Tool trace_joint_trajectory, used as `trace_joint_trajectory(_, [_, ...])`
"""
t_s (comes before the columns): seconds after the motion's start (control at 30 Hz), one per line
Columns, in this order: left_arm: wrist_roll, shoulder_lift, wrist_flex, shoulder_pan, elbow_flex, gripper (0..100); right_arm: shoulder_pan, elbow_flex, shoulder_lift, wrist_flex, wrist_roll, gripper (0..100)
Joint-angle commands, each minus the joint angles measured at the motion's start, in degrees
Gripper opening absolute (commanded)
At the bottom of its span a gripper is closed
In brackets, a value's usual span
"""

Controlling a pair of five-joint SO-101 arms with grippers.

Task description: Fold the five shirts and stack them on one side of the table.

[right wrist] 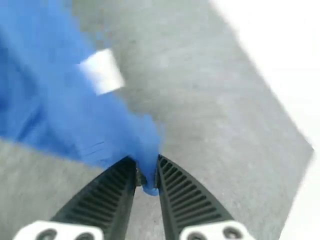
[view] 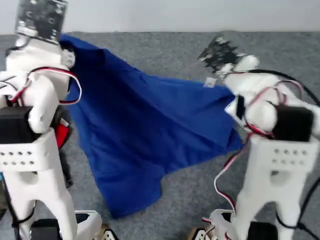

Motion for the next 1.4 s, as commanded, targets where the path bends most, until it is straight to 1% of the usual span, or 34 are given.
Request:
trace_joint_trajectory(0.0, [0.9, -1.9, -2.1, 0.6, -6.5, 2, 3.1, -2.7, -3.6, -5.3, -5.6, 1.0])
trace_joint_trajectory(0.1, [0.4, -1.9, -2.1, 2.2, -9.6, 2, 5.1, -5.5, -4.6, -10.9, -7.6, 1.0])
trace_joint_trajectory(0.27, [-5.3, -2.2, -2.0, 6.9, -12.4, 2, 5.6, -14.5, -2.7, -18.9, -7.6, 1.0])
trace_joint_trajectory(0.37, [-8.2, -1.9, -2.1, 9.7, -14.9, 2, 5.7, -19.6, -0.6, -19.4, -7.4, 1.0])
trace_joint_trajectory(0.47, [-10.4, -1.9, -1.9, 11.4, -16.5, 2, 5.7, -23.2, 0.3, -19.3, -5.2, 1.0])
trace_joint_trajectory(0.6, [-10.5, -2.0, -1.7, 11.5, -17.8, 2, 5.7, -26.4, 0.3, -19.2, -2.5, 1.0])
trace_joint_trajectory(0.7, [-11.0, -2.5, -1.6, 11.3, -18.9, 2, 5.9, -28.1, 0.3, -16.7, -1.1, 1.0])
trace_joint_trajectory(0.73, [-12.0, -2.5, -1.3, 11.3, -19.6, 2, 7.0, -28.8, 0.3, -15.3, -1.1, 1.0])
trace_joint_trajectory(0.83, [-15.7, -2.5, 2.6, 11.3, -24.1, 2, 11.3, -30.7, 0.3, -11.2, -1.3, 1.0])
trace_joint_trajectory(0.97, [-16.6, -2.5, 7.8, 11.3, -30.6, 1, 15.6, -32.4, 0.2, -5.0, -1.4, 1.0])
trace_joint_trajectory(1.13, [-16.3, -2.5, 15.1, 11.3, -38.5, 1, 16.1, -36.6, 0.2, 2.9, -1.1, 1.0])
trace_joint_trajectory(1.23, [-16.4, -2.5, 17.9, 11.3, -43.9, 1, 16.2, -40.8, 0.0, 7.3, -1.3, 1.0])
trace_joint_trajectory(1.37, [-16.6, -2.5, 21.0, 11.2, -50.2, 1, 16.2, -42.4, -3.3, 8.0, -1.2, 1.0])
